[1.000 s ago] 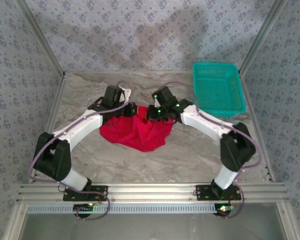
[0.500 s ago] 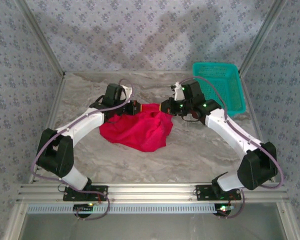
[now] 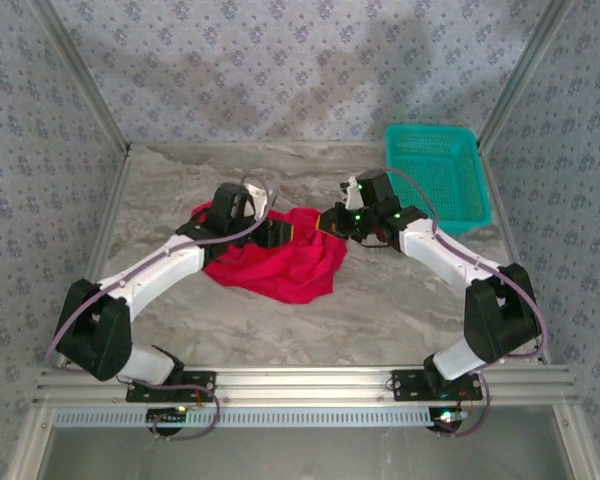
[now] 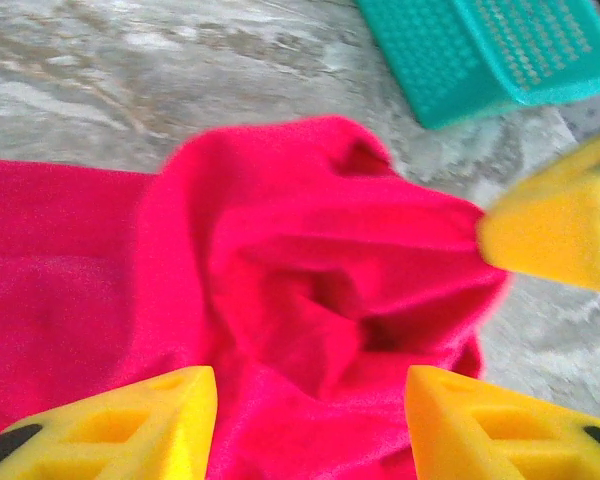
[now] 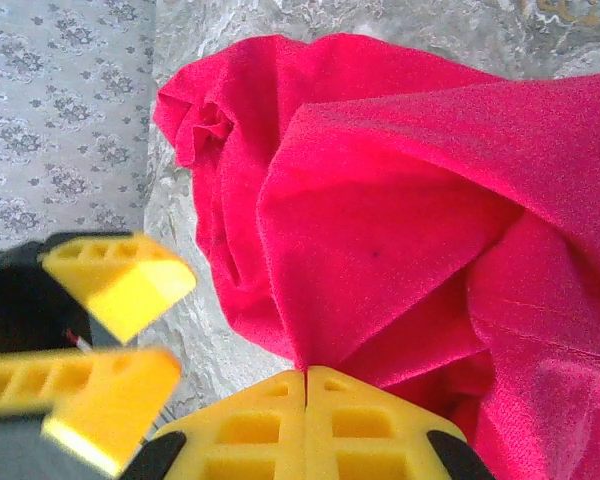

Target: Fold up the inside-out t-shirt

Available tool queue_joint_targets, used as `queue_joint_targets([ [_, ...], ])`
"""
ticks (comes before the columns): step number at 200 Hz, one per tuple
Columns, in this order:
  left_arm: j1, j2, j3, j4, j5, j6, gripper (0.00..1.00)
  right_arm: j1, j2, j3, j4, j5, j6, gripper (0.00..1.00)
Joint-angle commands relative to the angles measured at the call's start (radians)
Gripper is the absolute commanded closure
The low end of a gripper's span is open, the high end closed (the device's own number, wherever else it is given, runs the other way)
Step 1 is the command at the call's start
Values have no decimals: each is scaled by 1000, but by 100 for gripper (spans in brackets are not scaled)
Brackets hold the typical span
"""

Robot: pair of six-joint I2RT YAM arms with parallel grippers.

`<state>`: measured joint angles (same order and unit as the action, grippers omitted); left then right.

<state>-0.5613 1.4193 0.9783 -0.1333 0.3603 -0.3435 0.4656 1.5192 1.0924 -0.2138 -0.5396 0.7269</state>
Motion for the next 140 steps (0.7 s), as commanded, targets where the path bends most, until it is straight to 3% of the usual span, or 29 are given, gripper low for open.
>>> queue_joint_targets([
  [1,-29,15,-19,84,41,47,45,12,-25,27,17,-16,19,100],
  [72,-40,142,-13,320,81,76,33,39,-62,48,-20,-7,16,100],
  [117,-55,211,-20,421,125,31,35,36,-62,66,-32,8,22,100],
  [129,-58,225,-28,466,144,5,48,27,-60,65,-38,13,21,100],
  [140,-58,240,-22,477,156,-16,79,15,-59,61,-46,13,19,100],
])
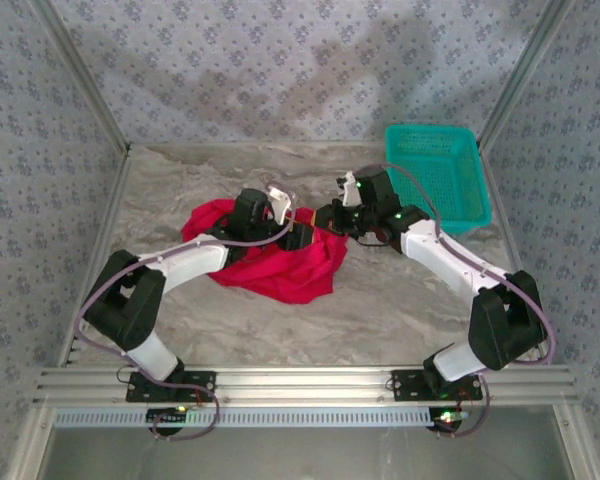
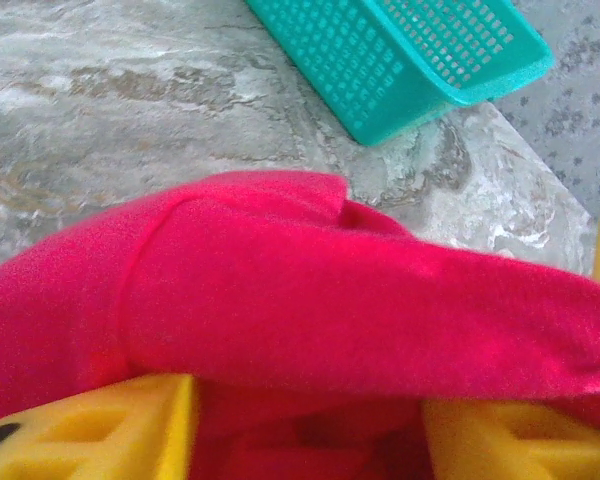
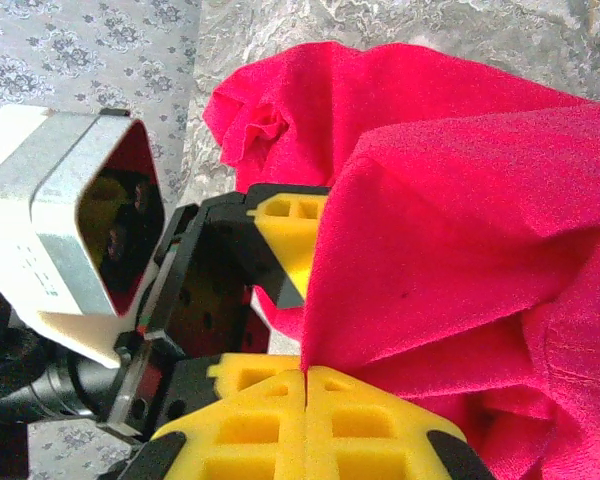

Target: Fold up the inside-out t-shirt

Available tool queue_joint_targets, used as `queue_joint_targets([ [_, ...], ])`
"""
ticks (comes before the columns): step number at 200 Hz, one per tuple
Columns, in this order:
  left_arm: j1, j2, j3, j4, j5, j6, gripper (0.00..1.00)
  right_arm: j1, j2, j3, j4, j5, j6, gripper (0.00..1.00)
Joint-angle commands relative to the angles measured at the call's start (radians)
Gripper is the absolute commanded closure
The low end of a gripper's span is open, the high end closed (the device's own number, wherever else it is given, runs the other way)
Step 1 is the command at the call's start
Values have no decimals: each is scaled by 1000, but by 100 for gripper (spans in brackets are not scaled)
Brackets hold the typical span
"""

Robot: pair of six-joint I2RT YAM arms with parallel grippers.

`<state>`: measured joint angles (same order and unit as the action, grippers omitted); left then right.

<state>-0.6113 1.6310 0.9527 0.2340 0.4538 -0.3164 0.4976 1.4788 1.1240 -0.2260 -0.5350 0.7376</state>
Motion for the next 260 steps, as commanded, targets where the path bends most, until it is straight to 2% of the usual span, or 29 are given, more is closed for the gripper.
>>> queue_joint_targets([
  [1,-8,28,5,108,64,-44,82,-19,-19,30,-34,9,8,100],
  [9,-4,32,16,94,69,-53,100,-30,-20,27,-43,9,4,100],
  [26,11,-3,39,32,61,-66,100,-63,-30,17,-67,18,-14,100],
  [47,39,-126,62,-45,22,-77,100,-118,-30,11,-126,55,-75,100],
  [81,51,-303,128,-158,-56,-80,100,-193,53,34,-161,99,-157,100],
  [113,52,-359,122,-120,-31,-172,100,-179,204,154,-172,124,-178,100],
  [132,54,-350,82,-76,-31,-209,100,-155,279,238,-240,153,-184,100],
  [151,54,-314,70,-140,-35,-187,100,-136,282,258,-245,152,-178,100],
  [165,44,-264,74,-219,-40,-139,75,-134,277,265,-245,128,-168,100],
  [175,15,-222,82,-288,-83,-74,58,-132,270,269,-241,107,-159,100],
  [187,-22,-173,83,-330,-149,-10,47,-130,258,272,-240,101,-154,100],
  [236,-40,28,116,-277,-198,11,37,-104,218,273,-258,105,-165,100],
  [260,-44,111,163,-289,-195,21,37,-100,217,273,-268,107,-168,100],
])
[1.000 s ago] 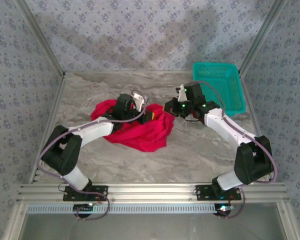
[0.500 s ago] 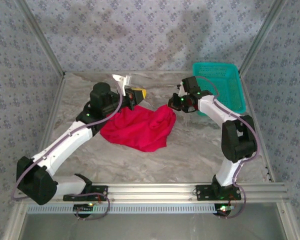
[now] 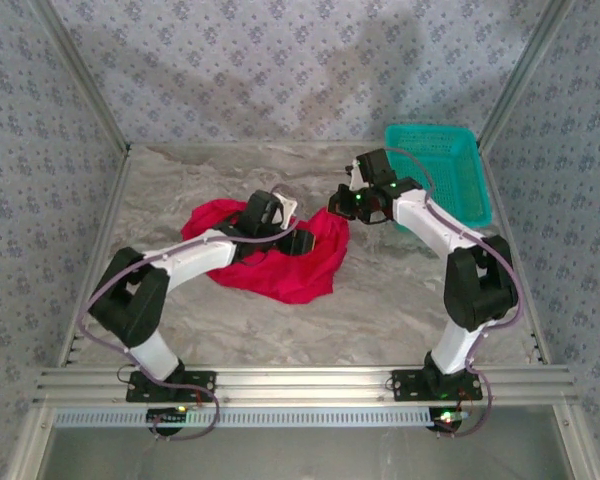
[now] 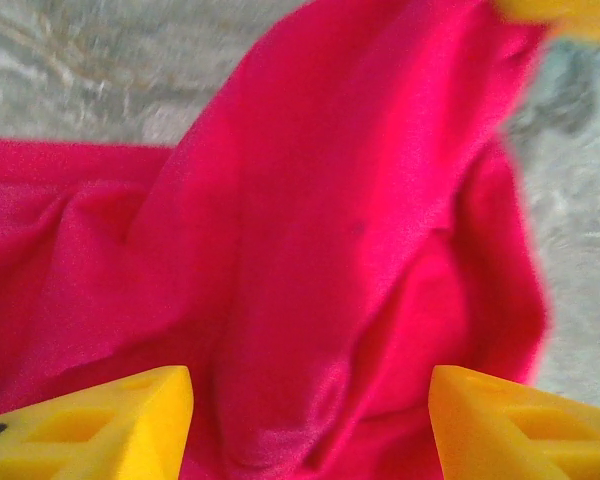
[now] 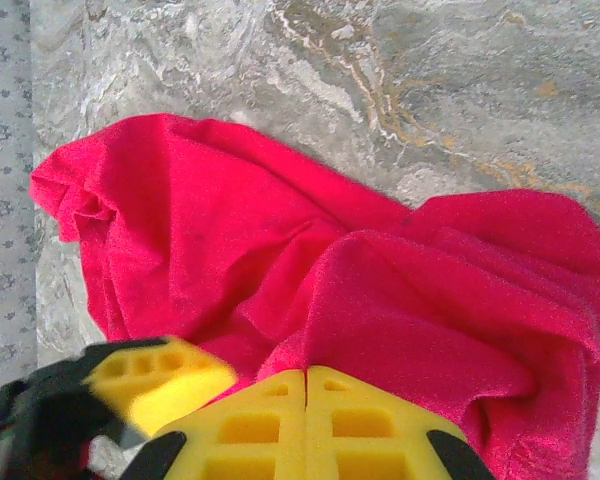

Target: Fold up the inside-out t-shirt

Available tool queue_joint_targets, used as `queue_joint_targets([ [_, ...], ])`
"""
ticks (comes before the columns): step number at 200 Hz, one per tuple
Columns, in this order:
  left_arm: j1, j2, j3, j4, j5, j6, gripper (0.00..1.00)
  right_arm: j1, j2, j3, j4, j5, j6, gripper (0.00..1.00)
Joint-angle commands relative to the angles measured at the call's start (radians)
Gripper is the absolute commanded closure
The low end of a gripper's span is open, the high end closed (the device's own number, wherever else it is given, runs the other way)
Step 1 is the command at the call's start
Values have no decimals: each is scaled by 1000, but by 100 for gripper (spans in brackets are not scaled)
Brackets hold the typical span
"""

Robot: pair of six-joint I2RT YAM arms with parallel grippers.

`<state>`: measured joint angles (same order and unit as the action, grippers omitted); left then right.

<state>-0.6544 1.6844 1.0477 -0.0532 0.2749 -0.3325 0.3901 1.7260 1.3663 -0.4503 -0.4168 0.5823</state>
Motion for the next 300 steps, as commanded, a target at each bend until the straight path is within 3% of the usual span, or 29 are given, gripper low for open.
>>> queue_joint_targets([
  [1,-3,60,69,-2,-16,37,37,6,-30,31,-44,-12,-12,100],
  [17,-2,102,91,-11,-9,43,45,7,-31,28,-45,-11,-14,100],
  [38,12,114,144,-71,30,56,90,4,-26,24,-60,8,-39,100],
  [45,24,100,165,-101,55,50,100,2,-18,24,-71,27,-57,100],
  [90,74,-101,168,-82,234,-7,100,-48,178,150,-118,147,-136,100],
  [118,112,-115,53,151,459,-126,100,-60,350,354,-177,88,-122,100],
  [142,130,-49,-41,393,601,-260,100,-42,375,416,-239,87,-134,100],
  [158,144,-12,-93,536,624,-334,100,-35,322,373,-265,104,-147,100],
  [194,180,36,-112,647,645,-411,100,-32,54,96,-194,202,-133,78],
  [231,209,55,-110,746,685,-508,100,3,-176,-249,153,26,-9,67],
  [264,229,60,-123,814,705,-573,100,71,-176,-345,415,-8,100,67],
  [300,233,49,-130,796,704,-568,100,121,-121,-279,427,17,96,64],
])
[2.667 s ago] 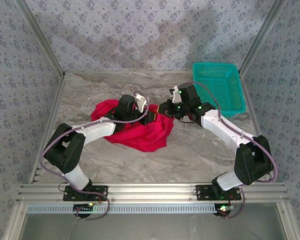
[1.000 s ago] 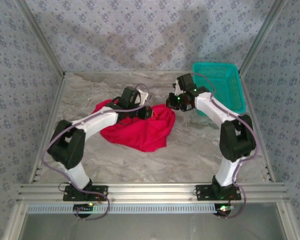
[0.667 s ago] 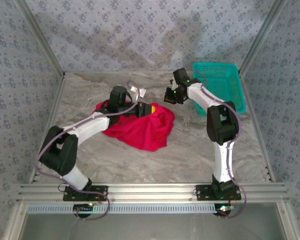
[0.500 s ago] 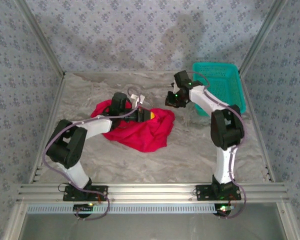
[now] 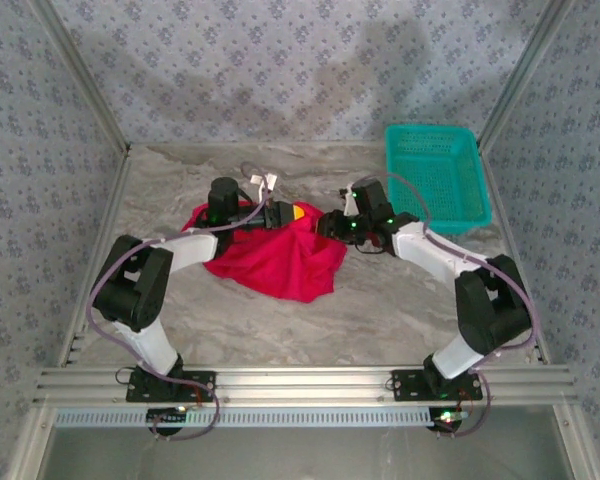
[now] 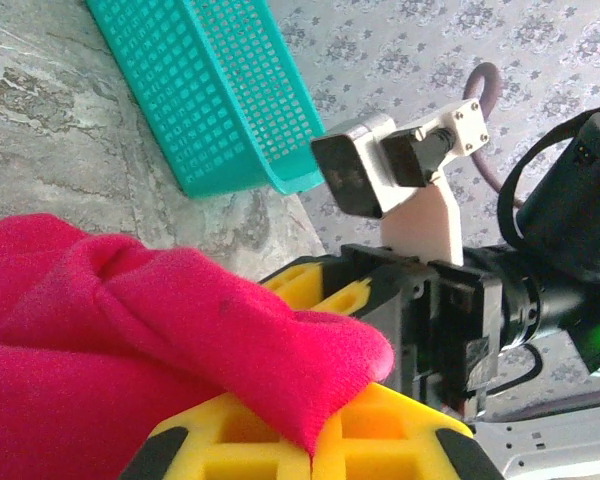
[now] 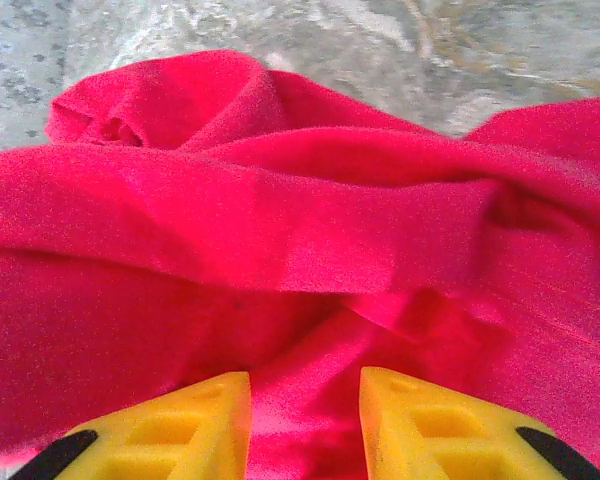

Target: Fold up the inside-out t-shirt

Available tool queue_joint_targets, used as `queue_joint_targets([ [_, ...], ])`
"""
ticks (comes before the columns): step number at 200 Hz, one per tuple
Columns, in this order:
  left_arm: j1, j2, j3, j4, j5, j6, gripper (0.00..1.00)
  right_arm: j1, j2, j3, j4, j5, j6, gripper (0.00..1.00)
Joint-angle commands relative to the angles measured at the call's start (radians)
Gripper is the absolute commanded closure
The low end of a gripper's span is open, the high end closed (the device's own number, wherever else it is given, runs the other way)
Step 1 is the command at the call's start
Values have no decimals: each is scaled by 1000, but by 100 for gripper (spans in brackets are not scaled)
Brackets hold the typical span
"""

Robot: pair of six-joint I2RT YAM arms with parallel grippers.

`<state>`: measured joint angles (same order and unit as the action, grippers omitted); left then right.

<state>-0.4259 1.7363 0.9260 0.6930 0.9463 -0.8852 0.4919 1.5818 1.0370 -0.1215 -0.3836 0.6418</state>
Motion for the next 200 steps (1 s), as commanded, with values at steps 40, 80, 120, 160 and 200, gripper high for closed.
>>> queue_joint_targets([
  [40,12,6,-12,53,31,-21,100,35,27,65,101,4,39,61],
  [80,12,-4,-10,59,35,-41,100,37,106,115,121,51,57,53],
  [120,13,-17,-17,89,35,-61,100,61,287,206,238,129,126,56],
  [160,30,-17,-25,127,37,-85,100,81,390,279,214,156,174,84],
  [200,84,-14,-35,128,45,-85,100,65,188,241,4,180,82,100],
])
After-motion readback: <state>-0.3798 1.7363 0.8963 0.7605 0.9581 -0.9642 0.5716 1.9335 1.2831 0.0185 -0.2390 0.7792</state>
